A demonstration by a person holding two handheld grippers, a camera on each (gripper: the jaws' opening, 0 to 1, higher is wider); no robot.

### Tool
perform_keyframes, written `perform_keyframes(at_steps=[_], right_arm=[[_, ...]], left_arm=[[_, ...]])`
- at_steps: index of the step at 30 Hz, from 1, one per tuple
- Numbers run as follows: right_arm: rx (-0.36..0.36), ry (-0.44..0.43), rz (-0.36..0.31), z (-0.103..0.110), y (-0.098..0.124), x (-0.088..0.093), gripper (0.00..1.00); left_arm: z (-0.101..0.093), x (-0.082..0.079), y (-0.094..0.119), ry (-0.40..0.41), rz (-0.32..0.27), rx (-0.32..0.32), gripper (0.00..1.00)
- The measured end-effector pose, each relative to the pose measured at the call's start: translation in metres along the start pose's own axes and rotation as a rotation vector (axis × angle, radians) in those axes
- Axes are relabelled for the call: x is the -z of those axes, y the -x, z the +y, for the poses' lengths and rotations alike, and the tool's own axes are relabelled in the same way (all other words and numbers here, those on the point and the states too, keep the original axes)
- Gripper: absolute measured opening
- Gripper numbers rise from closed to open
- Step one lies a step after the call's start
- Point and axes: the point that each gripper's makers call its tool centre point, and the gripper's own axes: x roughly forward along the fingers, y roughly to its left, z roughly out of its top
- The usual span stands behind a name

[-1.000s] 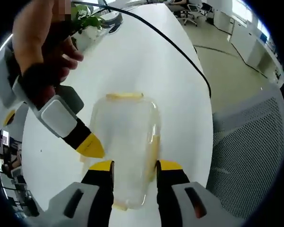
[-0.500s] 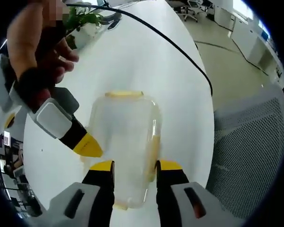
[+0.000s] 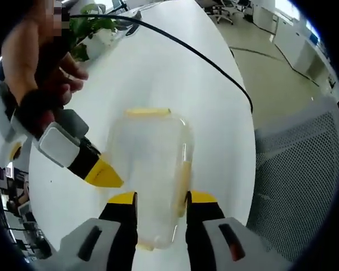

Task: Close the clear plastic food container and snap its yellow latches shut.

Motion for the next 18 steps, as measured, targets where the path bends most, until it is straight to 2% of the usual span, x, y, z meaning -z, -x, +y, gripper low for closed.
perform_keyframes(at_steps=[2, 6, 13, 18], right_arm=[[-0.005, 0.001, 0.01, 0.0009, -0.0011, 0.0005, 0.26], [-0.003, -0.002, 0.019, 0.0019, -0.0014, 0.0008, 0.27], [-0.007, -0.01, -0.007, 0.001, -0.0008, -0.0003, 0.27], [0.006, 0.014, -0.019, 0.0025, 0.0, -0.0011, 0.28]], left_arm=[[0.0001, -0.0034, 0.0018, -0.032, -0.001, -0.002, 0.29], [-0.0005, 0.0013, 0.003, -0.014, -0.01, -0.003, 0.3], [-0.0013, 0.0014, 0.0017, -0.015, -0.017, -0.001, 0.31], [-0.0008, 0.0007, 0.0018, -0.012, -0.01, -0.009, 0.31]])
